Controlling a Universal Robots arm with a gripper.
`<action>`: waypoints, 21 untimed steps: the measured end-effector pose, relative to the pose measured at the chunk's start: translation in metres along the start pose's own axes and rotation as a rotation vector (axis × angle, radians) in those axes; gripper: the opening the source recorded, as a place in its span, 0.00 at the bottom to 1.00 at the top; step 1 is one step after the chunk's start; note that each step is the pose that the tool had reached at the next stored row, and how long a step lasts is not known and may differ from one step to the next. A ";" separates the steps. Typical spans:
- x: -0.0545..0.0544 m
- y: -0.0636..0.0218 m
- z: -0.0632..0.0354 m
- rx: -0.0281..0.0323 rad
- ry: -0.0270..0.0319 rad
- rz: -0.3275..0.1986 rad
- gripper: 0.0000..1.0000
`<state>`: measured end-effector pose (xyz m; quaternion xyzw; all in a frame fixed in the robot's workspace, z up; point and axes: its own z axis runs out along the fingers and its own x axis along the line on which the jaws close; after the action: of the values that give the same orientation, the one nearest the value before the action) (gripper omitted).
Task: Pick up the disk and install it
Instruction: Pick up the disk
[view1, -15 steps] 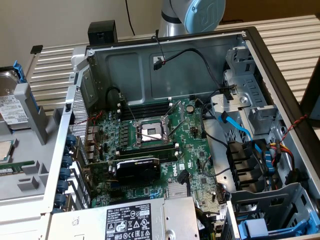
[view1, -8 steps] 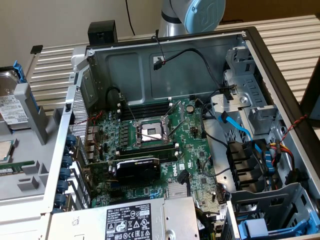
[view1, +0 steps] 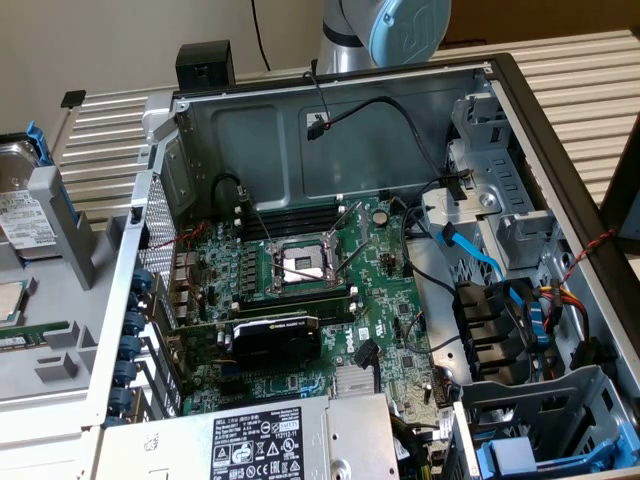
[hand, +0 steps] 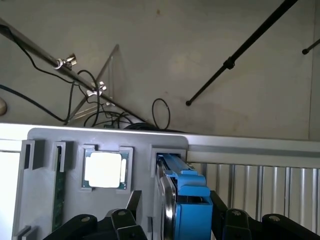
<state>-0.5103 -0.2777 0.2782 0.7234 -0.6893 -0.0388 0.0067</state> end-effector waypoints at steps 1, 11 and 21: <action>0.000 0.0000 0.0001 -0.0008 -0.0001 0.000 0.62; -0.003 -0.0002 0.0003 -0.0024 -0.0003 0.000 0.62; -0.004 -0.0002 0.0003 -0.0031 -0.0002 0.000 0.62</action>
<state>-0.5103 -0.2740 0.2780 0.7234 -0.6893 -0.0400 0.0078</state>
